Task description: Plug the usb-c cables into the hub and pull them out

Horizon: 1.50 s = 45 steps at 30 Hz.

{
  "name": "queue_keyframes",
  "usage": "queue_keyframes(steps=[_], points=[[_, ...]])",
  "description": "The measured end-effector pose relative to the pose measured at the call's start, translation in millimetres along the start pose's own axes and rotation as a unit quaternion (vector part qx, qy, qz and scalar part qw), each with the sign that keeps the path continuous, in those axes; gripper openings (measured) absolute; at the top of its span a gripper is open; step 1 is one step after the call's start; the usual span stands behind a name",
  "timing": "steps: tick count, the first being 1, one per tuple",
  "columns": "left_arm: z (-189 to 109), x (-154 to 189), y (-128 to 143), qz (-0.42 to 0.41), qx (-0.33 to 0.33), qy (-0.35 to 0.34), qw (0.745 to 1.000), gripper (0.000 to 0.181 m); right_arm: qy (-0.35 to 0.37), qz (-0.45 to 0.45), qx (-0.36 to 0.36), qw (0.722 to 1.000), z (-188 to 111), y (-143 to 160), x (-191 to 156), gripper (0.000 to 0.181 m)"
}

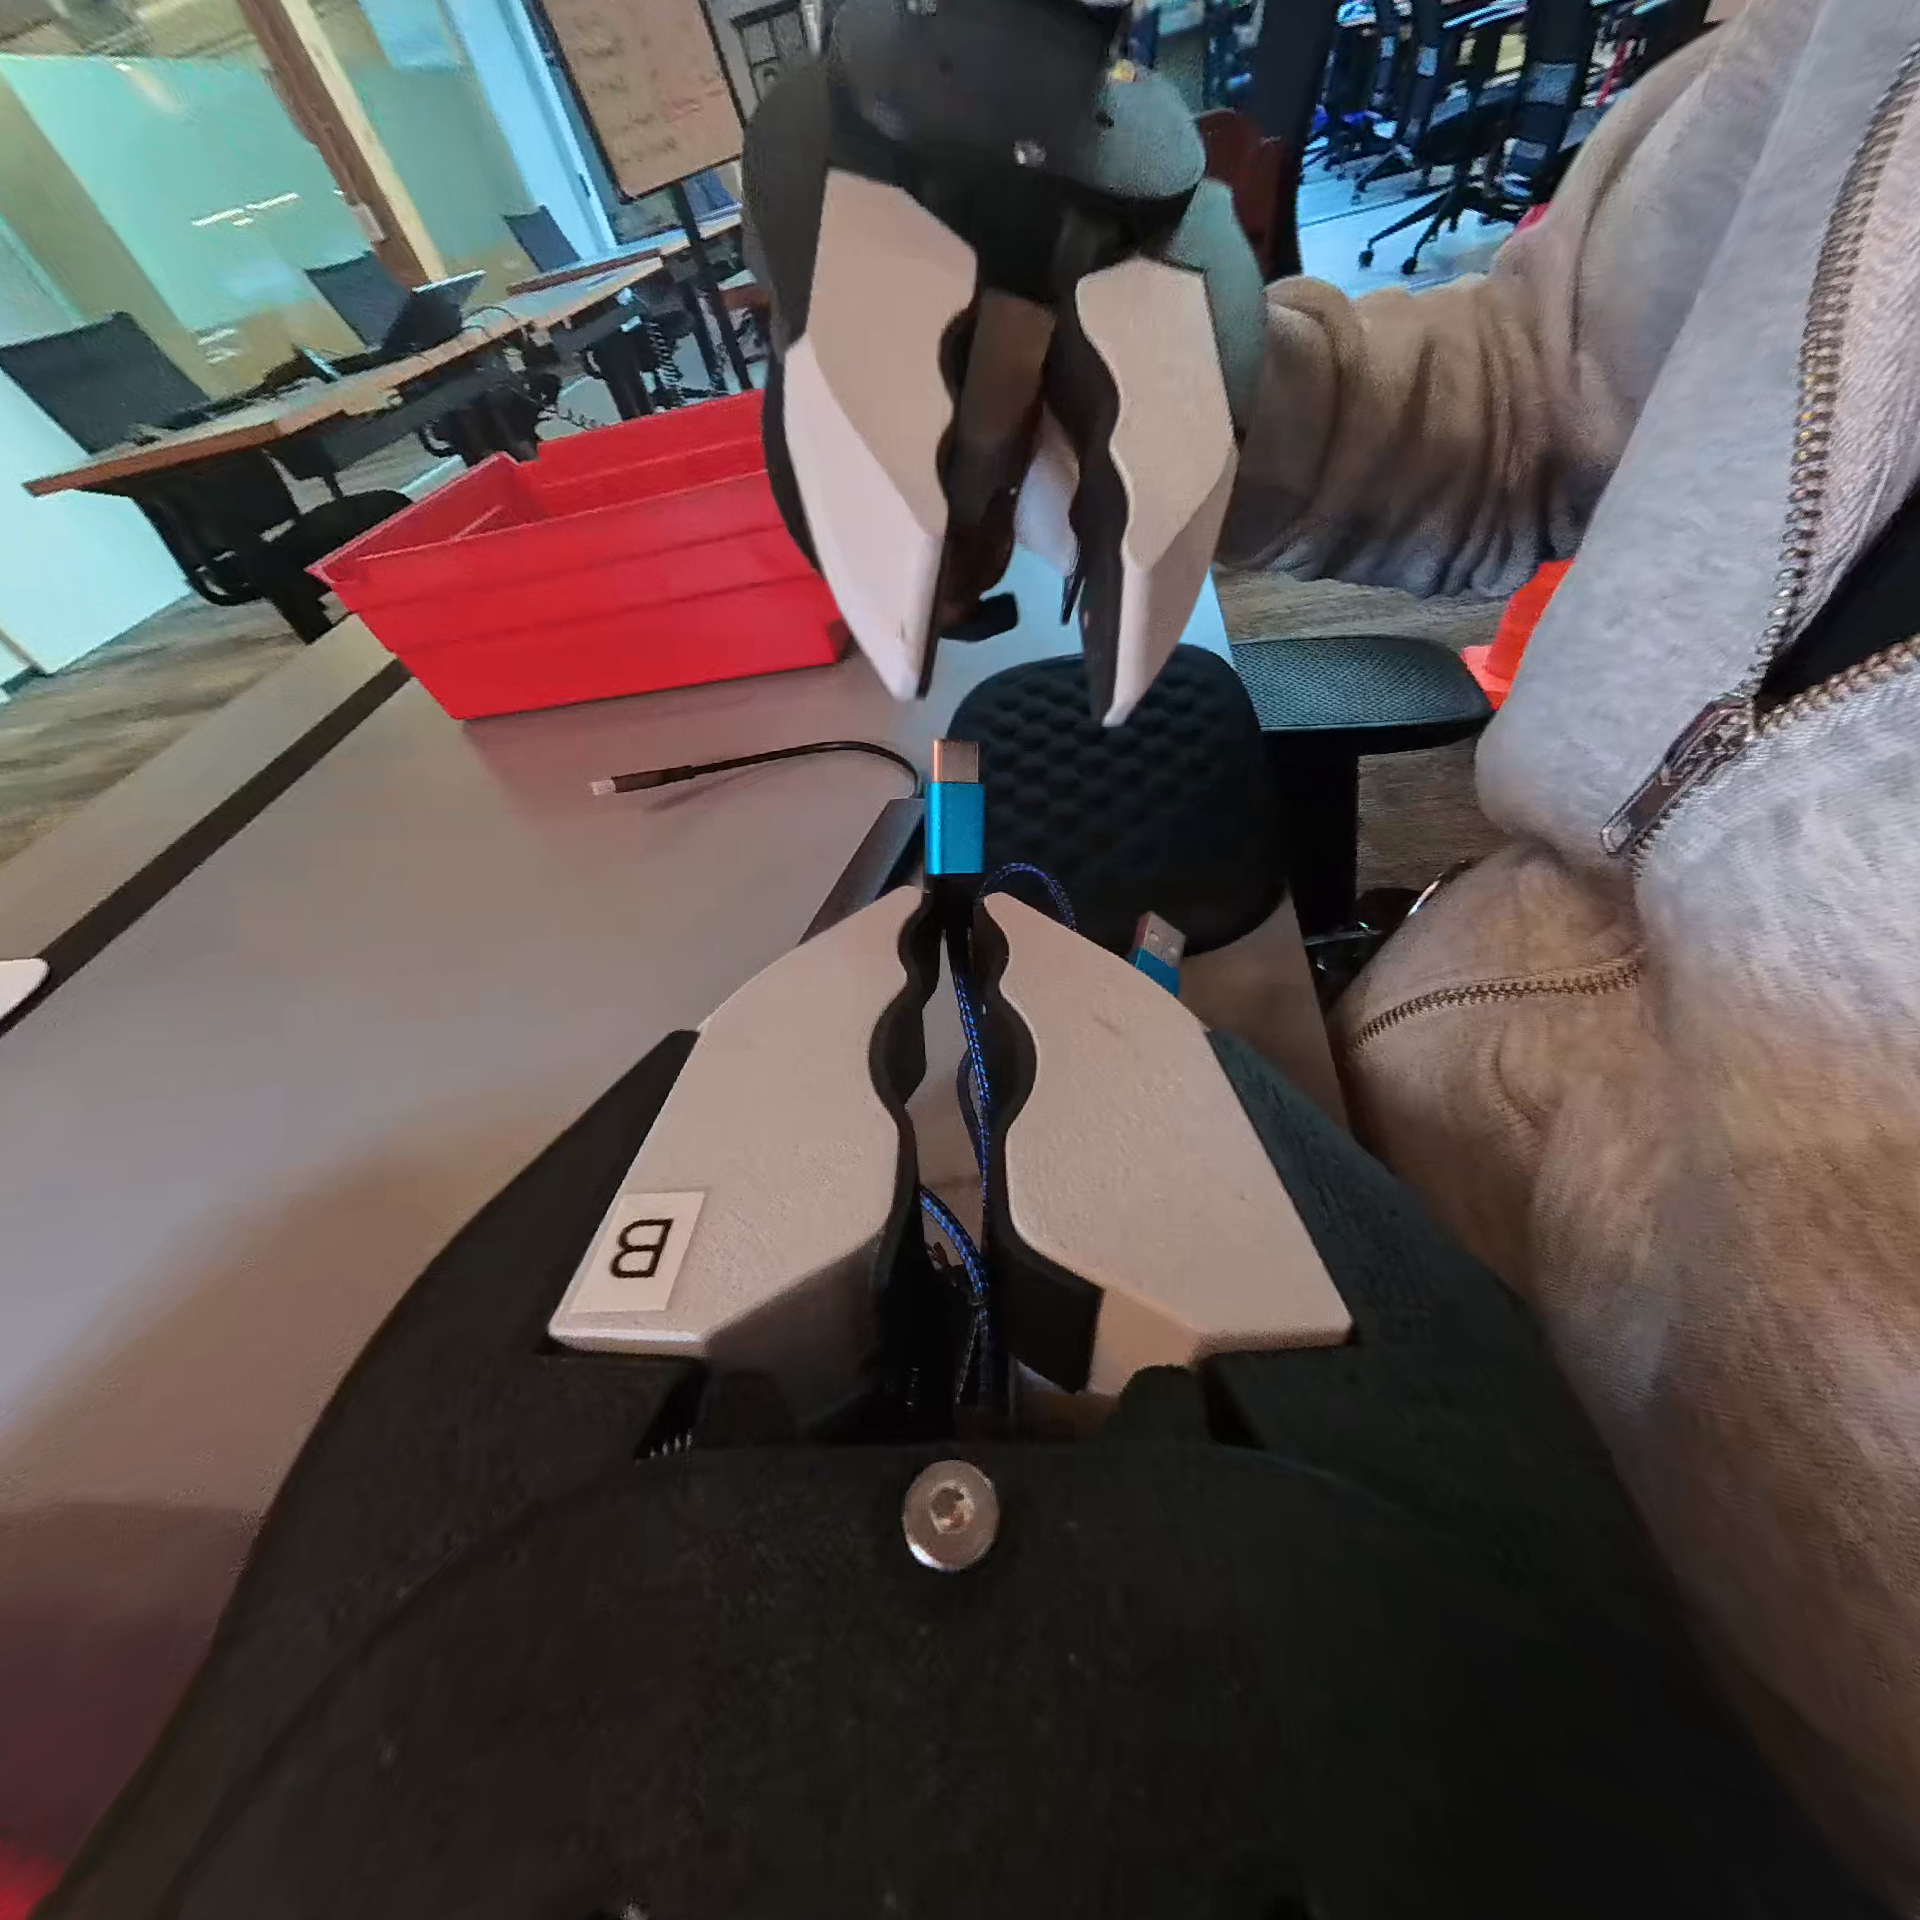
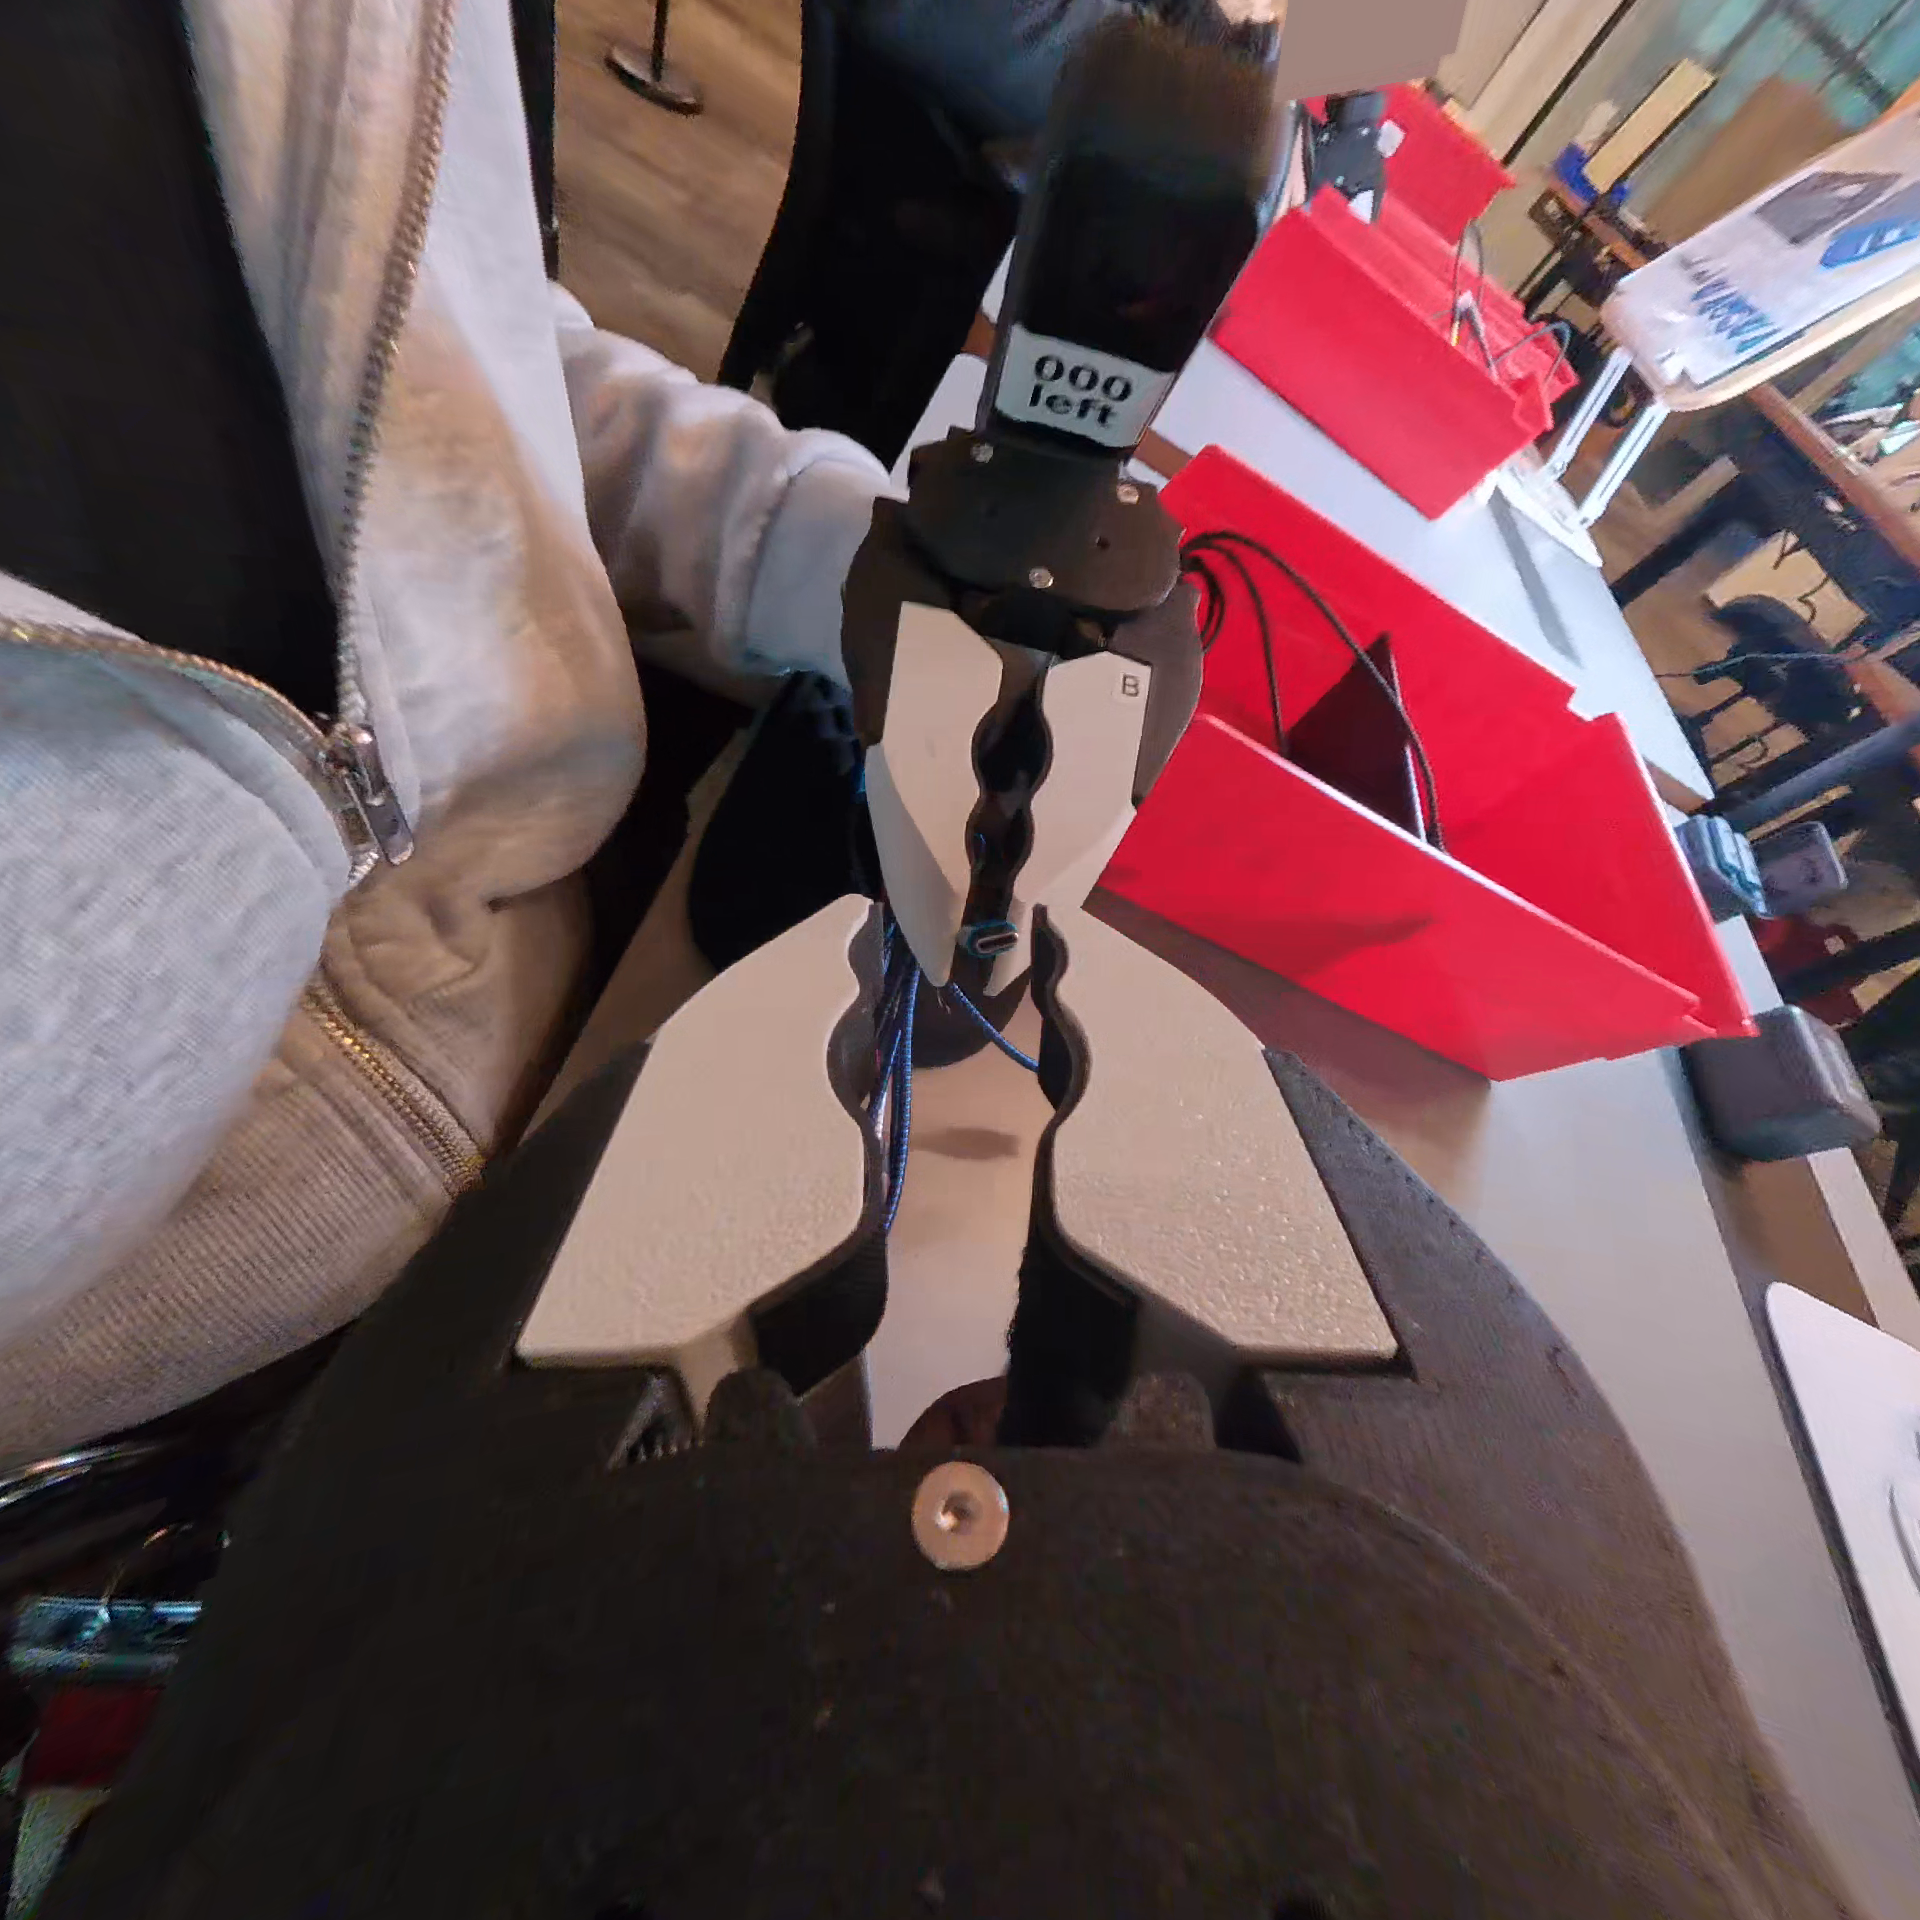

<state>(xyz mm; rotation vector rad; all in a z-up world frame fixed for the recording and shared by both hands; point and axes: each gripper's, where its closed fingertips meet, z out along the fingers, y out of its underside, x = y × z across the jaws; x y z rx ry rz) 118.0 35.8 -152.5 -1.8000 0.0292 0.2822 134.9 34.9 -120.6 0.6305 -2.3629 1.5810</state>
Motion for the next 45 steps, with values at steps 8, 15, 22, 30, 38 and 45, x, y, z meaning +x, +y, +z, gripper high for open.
queue_keyframes(steps=[8, 15, 22, 30, 38, 45], points=[[2, 7, 3, -0.003, -0.010, 0.033, 0.999, 0.006, 0.001, 0.013, 0.001, 1.000, 12, 13, 0, 0.017], [4, 11, 7, 0.003, -0.020, 0.039, 0.999, 0.006, -0.005, 0.006, -0.011, 1.000, 15, 21, -5, 0.010], [-13, -22, -28, 0.083, 0.127, -0.144, 0.978, 0.027, 0.032, 0.169, 0.078, 0.982, 1, 24, 8, 0.010], [15, -21, -12, 0.130, 0.042, -0.175, 0.975, 0.042, 0.056, 0.338, 0.204, 0.917, -11, 19, 25, 0.008], [34, -23, -10, 0.130, 0.033, -0.204, 0.970, 0.017, 0.076, 0.409, 0.236, 0.878, -12, 26, 27, 0.008], [32, -18, -8, 0.091, 0.025, -0.160, 0.983, 0.006, 0.089, 0.365, 0.168, 0.911, -20, 32, 16, 0.010]])
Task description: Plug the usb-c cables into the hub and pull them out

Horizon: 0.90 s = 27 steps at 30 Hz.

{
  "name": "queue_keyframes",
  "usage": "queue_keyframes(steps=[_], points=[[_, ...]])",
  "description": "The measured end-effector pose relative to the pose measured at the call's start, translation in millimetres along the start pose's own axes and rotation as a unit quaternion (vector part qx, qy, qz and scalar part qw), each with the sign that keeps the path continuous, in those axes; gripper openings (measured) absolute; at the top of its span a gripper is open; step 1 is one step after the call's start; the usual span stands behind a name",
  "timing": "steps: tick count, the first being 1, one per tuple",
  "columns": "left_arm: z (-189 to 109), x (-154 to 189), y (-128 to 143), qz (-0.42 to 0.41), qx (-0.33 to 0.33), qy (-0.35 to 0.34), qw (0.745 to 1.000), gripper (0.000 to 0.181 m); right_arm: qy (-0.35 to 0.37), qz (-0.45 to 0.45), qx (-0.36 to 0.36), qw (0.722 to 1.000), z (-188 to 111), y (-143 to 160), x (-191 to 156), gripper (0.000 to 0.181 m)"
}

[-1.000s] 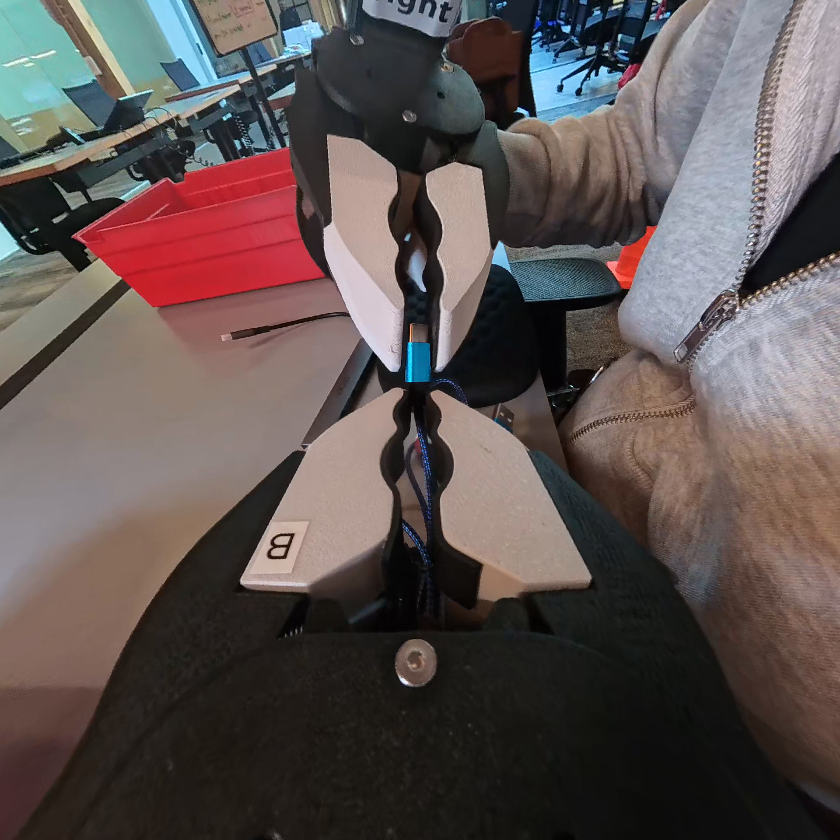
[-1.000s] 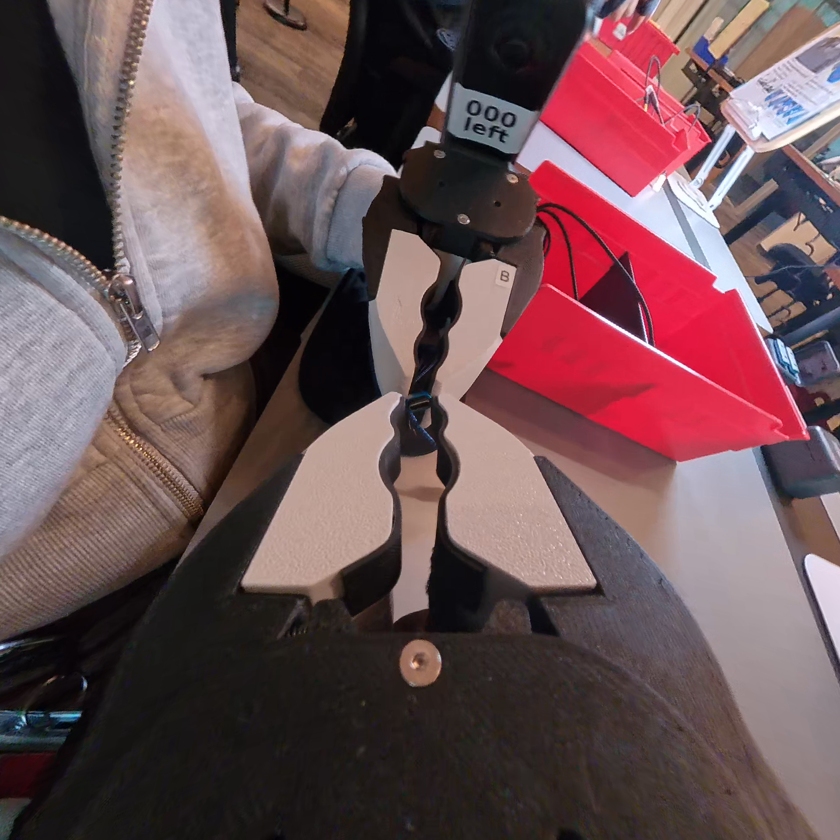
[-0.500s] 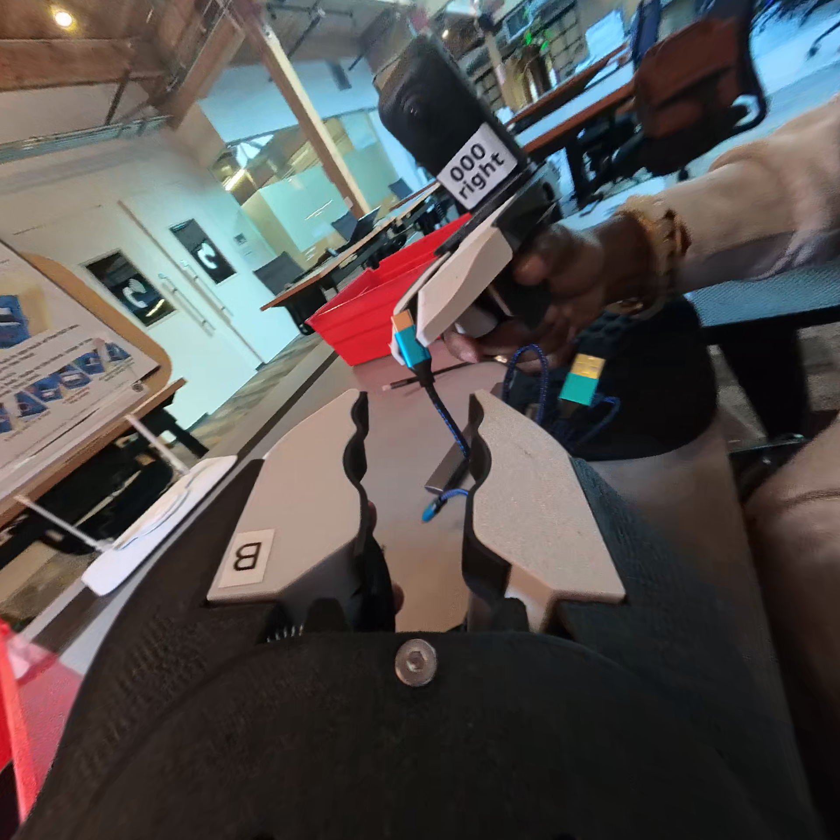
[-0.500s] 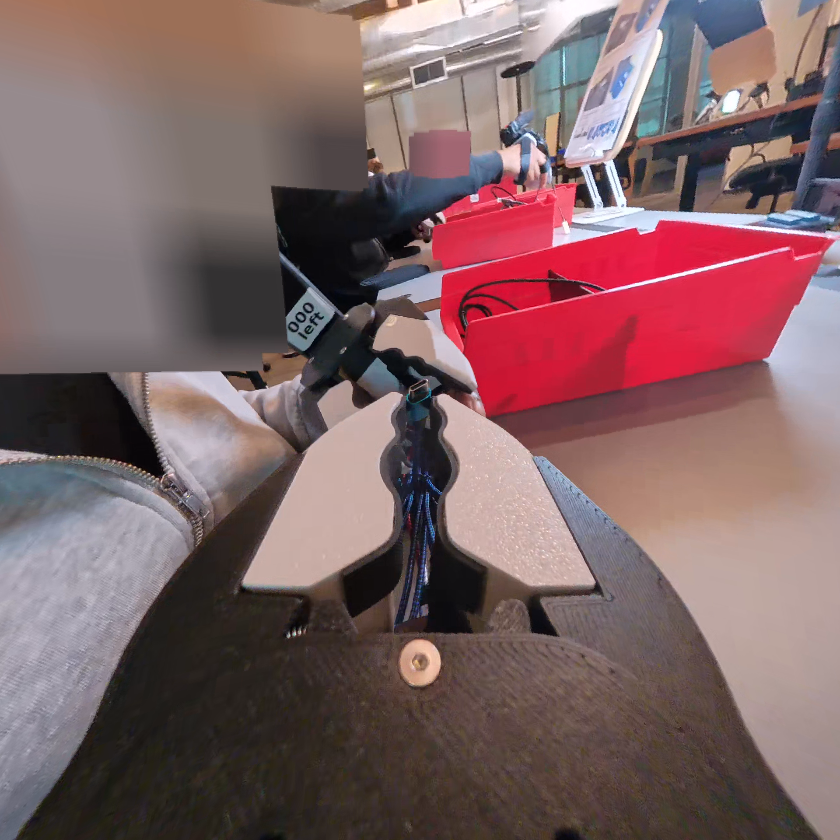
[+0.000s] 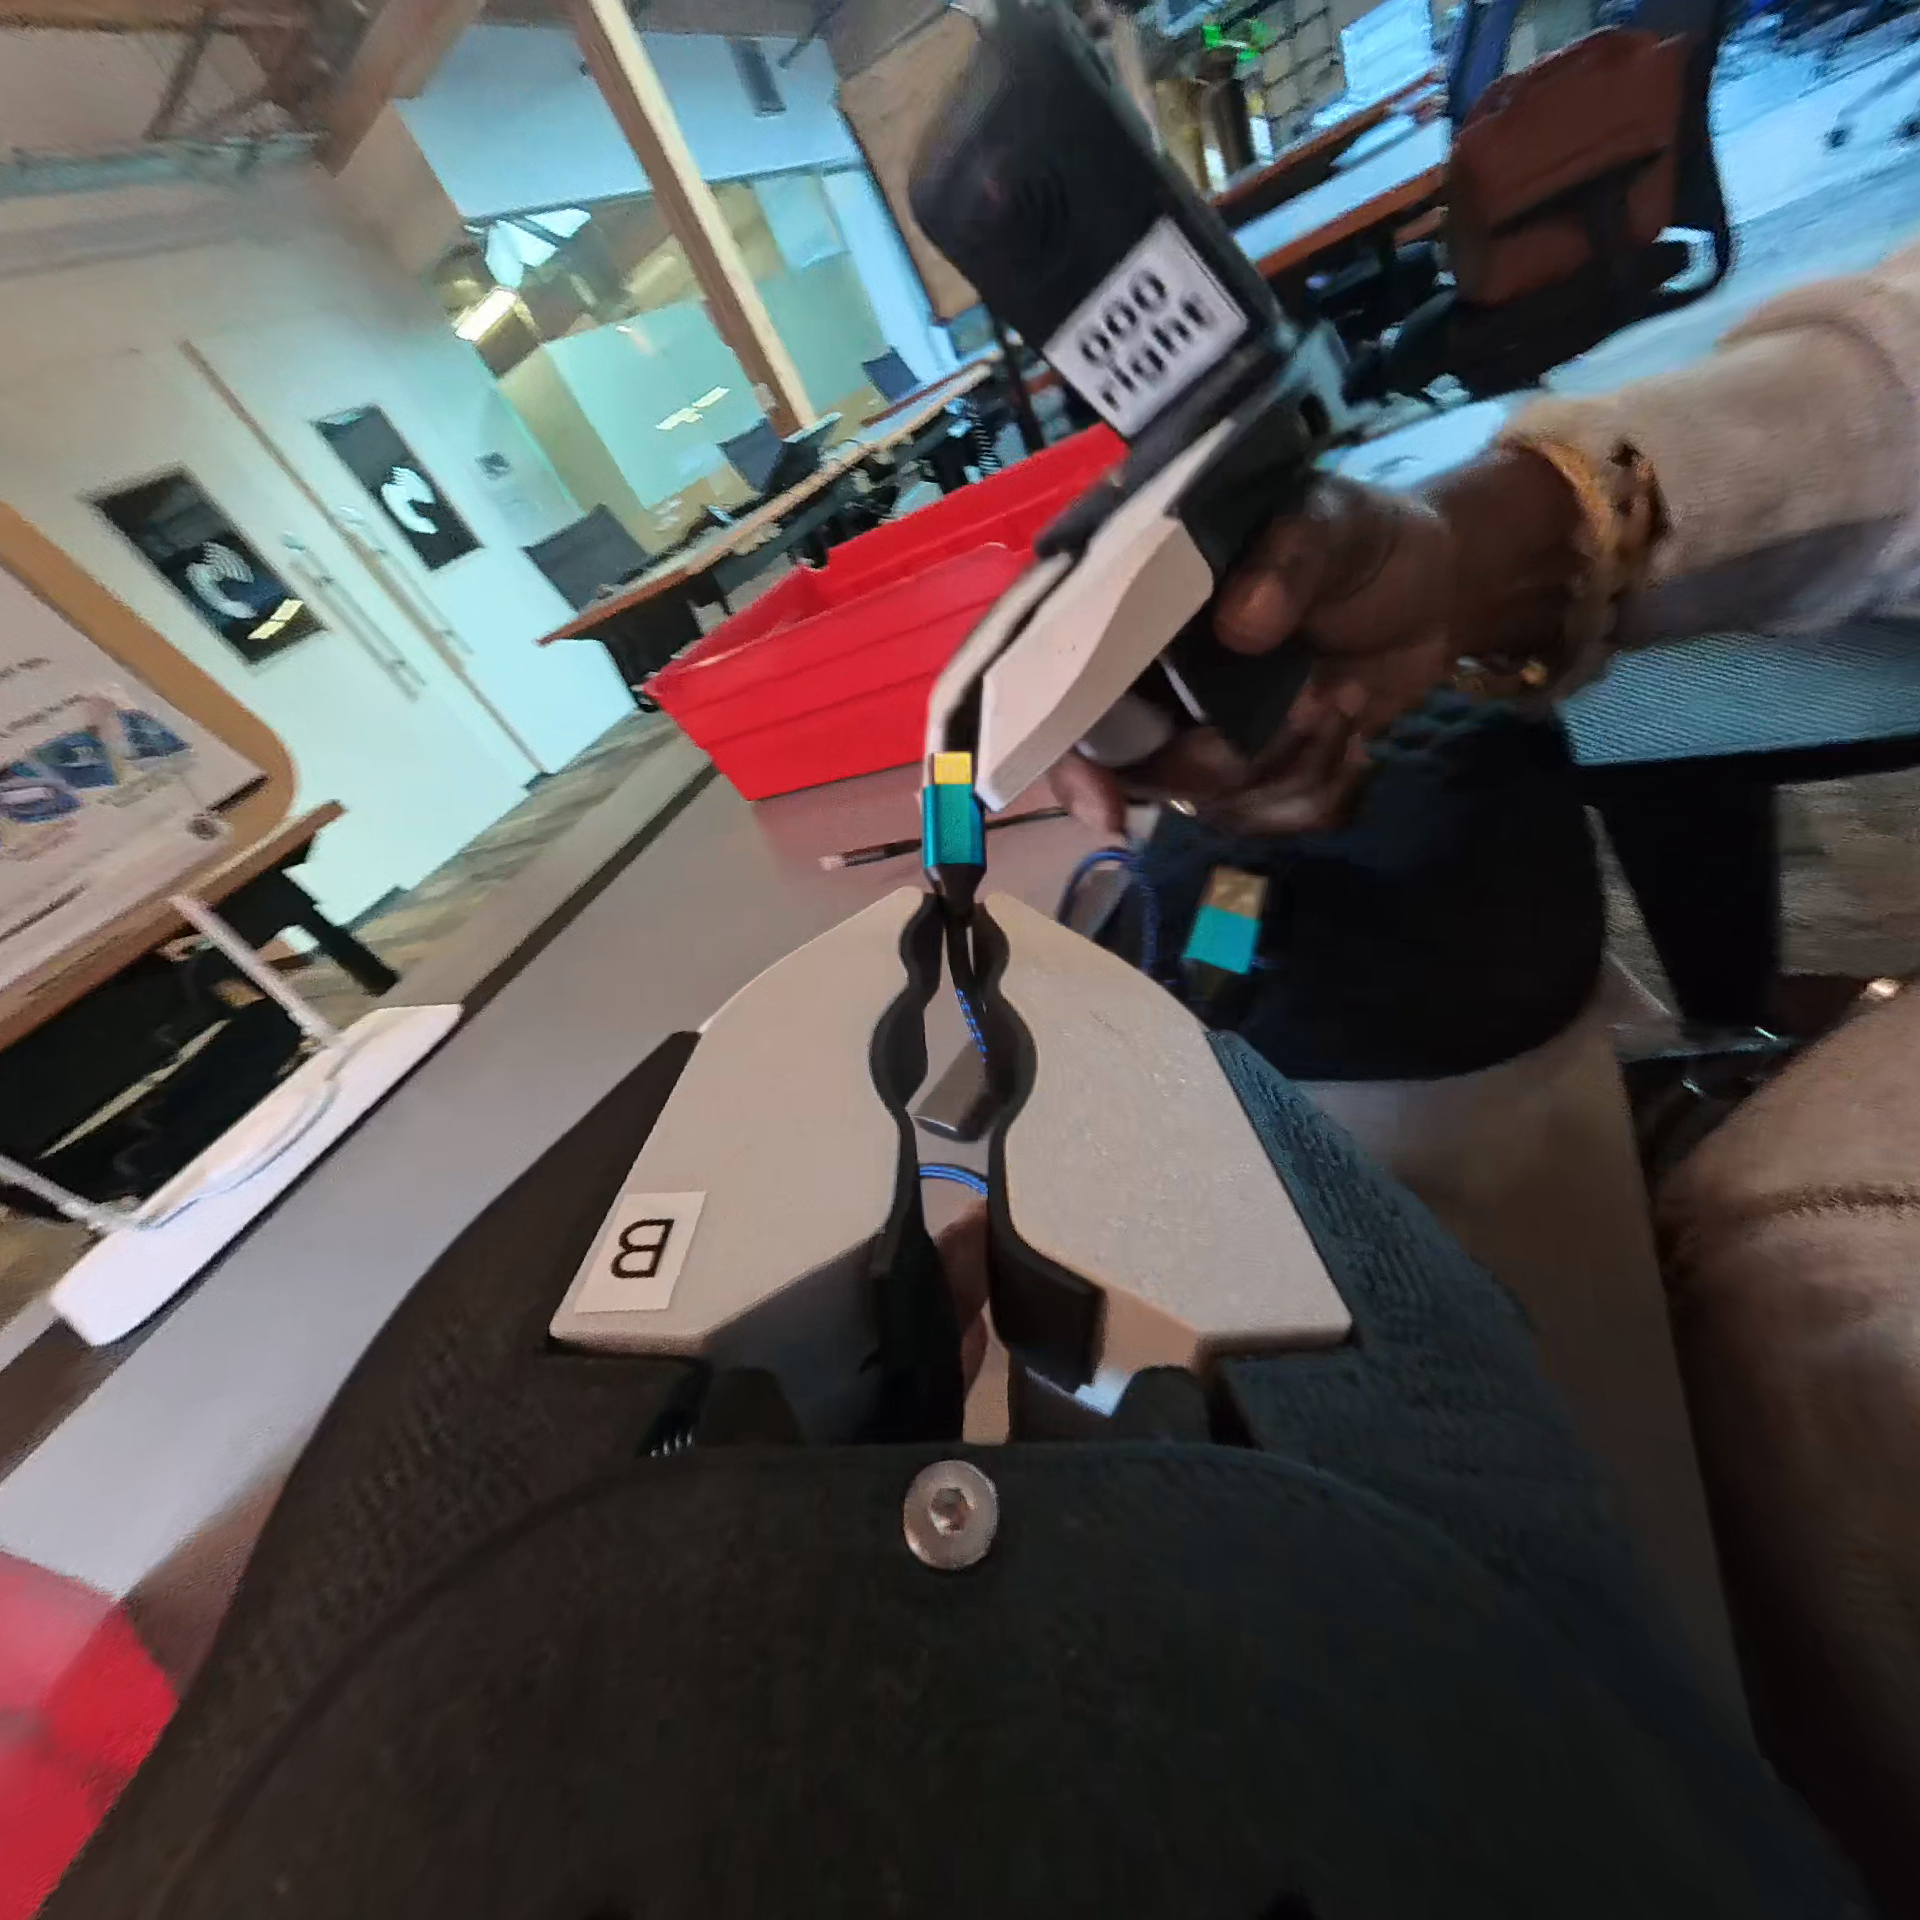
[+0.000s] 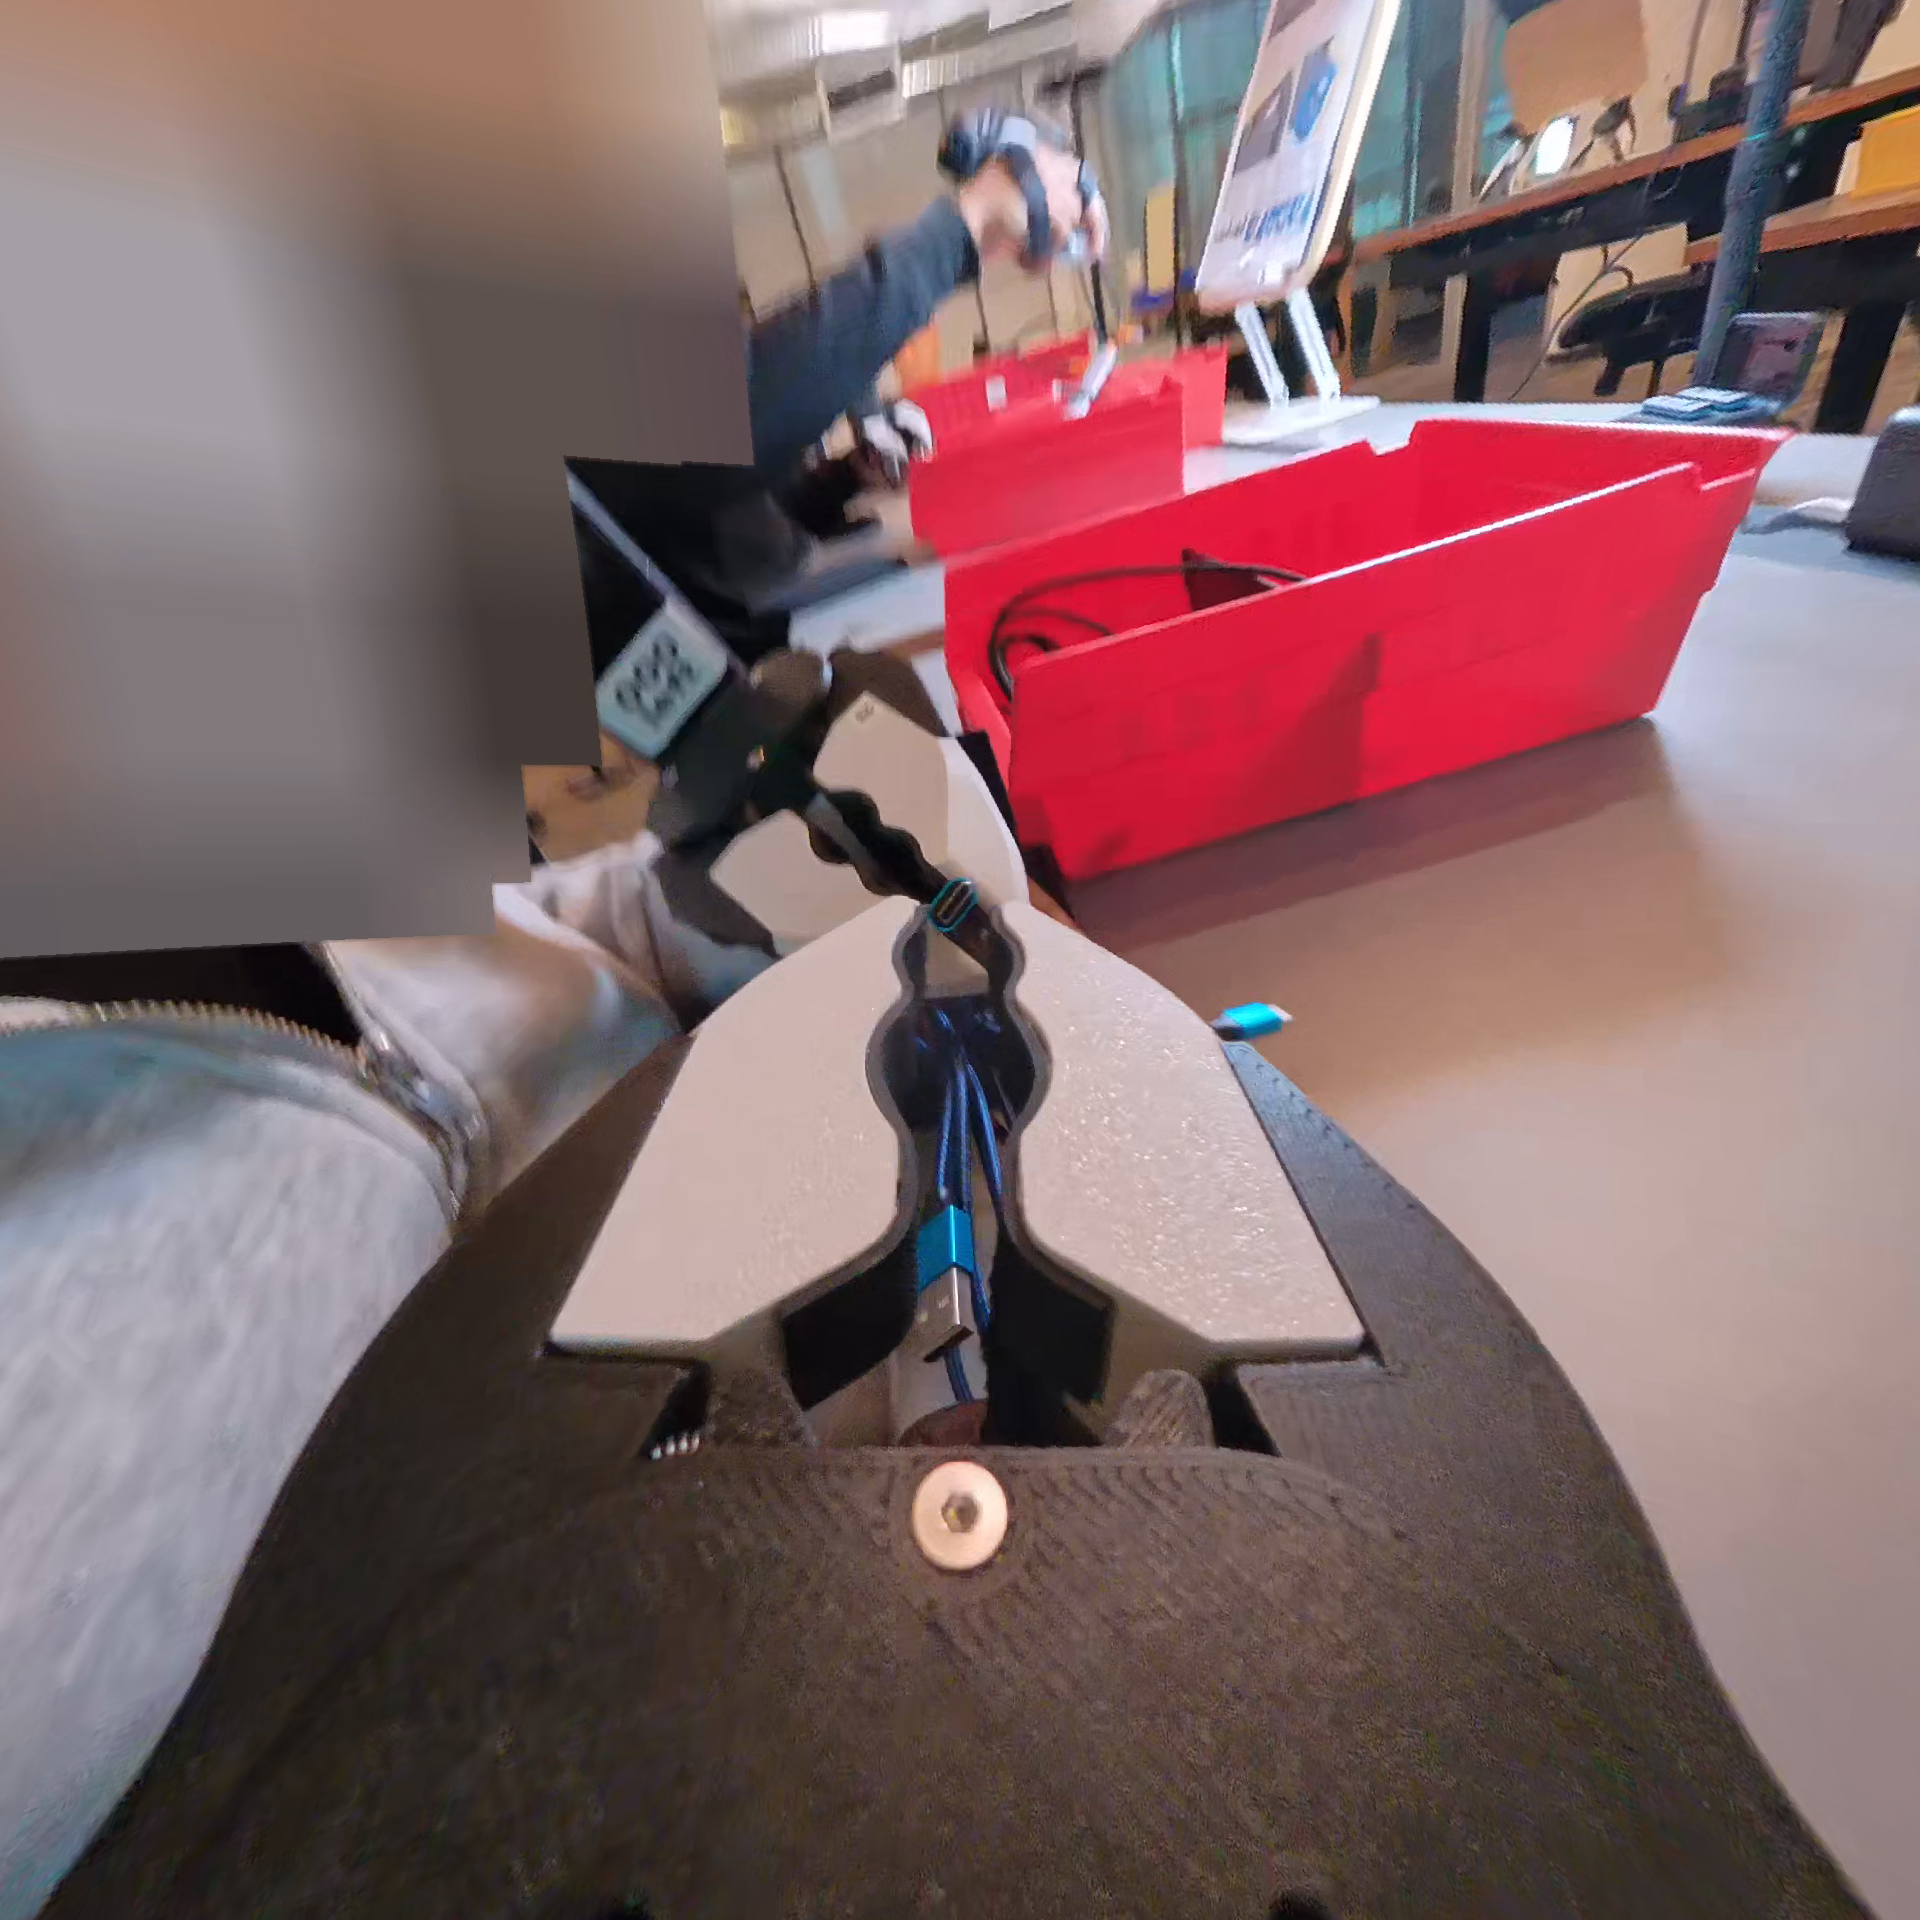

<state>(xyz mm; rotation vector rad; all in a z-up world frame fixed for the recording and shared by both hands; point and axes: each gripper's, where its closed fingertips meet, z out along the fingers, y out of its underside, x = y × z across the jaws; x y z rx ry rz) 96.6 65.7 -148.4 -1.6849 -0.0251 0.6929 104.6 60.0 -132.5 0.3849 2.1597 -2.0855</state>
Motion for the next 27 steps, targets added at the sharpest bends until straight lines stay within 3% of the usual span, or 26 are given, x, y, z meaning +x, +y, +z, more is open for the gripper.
queue_keyframes(steps=[2, 5, 8, 11, 16, 20, 22, 27], points=[[-1, 9, 1, 0.002, -0.005, 0.039, 0.999, 0.005, 0.016, -0.086, -0.062, 0.994, -6, 4, -1, 0.024], [0, 17, 4, -0.008, -0.020, 0.082, 0.996, 0.005, 0.038, -0.243, -0.137, 0.960, -10, 6, -4, 0.033], [2, 22, 8, -0.012, -0.037, 0.111, 0.993, 0.005, 0.033, -0.356, -0.198, 0.912, -6, 16, -10, 0.026], [3, 28, 10, -0.008, -0.046, 0.130, 0.990, 0.005, 0.031, -0.394, -0.239, 0.887, -3, 26, -6, 0.012], [-1, 29, 7, -0.013, -0.030, 0.144, 0.989, 0.005, 0.005, -0.353, -0.220, 0.909, -2, 27, -10, 0.010], [-3, 27, -1, -0.004, 0.017, 0.131, 0.991, 0.008, -0.020, -0.274, -0.149, 0.950, -2, 21, -16, 0.010], [-4, 22, -7, 0.008, 0.043, 0.106, 0.993, 0.020, -0.035, -0.225, -0.114, 0.967, -2, 20, -19, 0.010], [-7, 20, -14, 0.027, 0.074, 0.081, 0.994, 0.022, -0.042, -0.158, -0.052, 0.985, -3, 16, -20, 0.010]])
